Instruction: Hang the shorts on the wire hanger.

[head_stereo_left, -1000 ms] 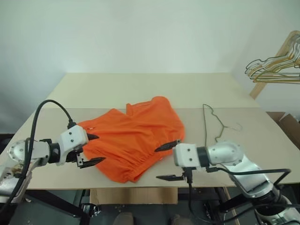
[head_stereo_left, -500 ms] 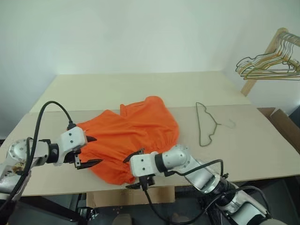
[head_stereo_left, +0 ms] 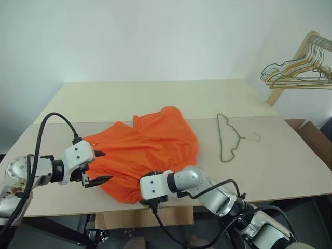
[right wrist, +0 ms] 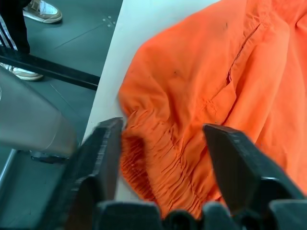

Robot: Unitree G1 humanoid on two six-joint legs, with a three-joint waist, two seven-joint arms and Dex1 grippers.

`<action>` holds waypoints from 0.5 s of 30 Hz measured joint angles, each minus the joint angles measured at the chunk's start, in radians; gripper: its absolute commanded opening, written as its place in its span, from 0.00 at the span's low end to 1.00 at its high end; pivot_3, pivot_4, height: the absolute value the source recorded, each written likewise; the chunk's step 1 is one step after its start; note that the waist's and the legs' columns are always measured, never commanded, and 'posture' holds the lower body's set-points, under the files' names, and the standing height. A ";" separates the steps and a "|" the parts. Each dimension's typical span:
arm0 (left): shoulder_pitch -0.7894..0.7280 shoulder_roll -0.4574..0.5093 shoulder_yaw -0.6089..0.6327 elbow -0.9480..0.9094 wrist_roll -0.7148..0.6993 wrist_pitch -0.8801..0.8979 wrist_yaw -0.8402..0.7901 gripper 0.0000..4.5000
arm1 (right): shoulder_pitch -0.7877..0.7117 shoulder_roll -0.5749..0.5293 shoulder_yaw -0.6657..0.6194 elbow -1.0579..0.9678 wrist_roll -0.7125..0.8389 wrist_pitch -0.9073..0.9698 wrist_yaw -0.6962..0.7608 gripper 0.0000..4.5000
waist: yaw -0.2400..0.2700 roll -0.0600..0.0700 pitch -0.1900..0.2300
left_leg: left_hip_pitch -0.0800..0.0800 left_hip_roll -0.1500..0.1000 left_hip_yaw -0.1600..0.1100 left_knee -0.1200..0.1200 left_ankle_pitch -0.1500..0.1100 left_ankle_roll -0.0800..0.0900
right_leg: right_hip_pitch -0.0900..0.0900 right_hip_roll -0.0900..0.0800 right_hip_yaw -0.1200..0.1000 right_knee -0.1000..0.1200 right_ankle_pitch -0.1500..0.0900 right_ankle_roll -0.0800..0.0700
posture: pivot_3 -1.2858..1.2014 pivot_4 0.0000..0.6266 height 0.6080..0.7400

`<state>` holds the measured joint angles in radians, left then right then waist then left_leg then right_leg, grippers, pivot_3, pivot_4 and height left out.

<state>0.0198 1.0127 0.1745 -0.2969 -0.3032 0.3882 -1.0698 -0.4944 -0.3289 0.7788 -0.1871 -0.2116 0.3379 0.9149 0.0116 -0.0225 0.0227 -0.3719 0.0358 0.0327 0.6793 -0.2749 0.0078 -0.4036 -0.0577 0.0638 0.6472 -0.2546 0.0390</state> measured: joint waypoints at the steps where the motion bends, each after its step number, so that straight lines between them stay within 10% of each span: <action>1: -0.006 -0.001 -0.001 0.000 0.000 0.000 0.000 1.00 | 0.000 -0.003 -0.001 0.001 -0.002 -0.004 0.000 0.41 | 0.000 0.000 0.000 | 0.000 0.000 0.000 0.000 0.000 0.000 | 0.000 0.000 0.000 0.000 0.000 0.000 | 0.54 0.00 1.00; 7: -0.026 -0.009 -0.013 0.017 0.004 -0.006 -0.001 1.00 | 0.003 -0.002 -0.001 0.001 -0.006 -0.017 -0.001 0.01 | -0.001 0.000 0.000 | 0.000 0.000 0.000 0.000 0.000 0.000 | 0.000 0.000 0.000 0.000 0.000 0.000 | 0.54 0.00 1.00; 15: -0.029 -0.010 -0.021 0.029 0.005 -0.012 -0.001 1.00 | 0.024 -0.042 -0.011 -0.003 -0.021 -0.069 -0.002 0.01 | -0.001 0.000 0.000 | 0.000 0.000 0.000 0.000 0.000 0.000 | 0.000 0.000 0.000 0.000 0.000 0.000 | 0.54 0.00 1.00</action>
<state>-0.0091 1.0027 0.1538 -0.2682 -0.2985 0.3758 -1.0713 -0.4700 -0.3707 0.7678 -0.1897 -0.2323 0.2685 0.9128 0.0108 -0.0226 0.0227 -0.3719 0.0357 0.0327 0.6793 -0.2749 0.0079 -0.4034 -0.0579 0.0637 0.6469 -0.2547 0.0391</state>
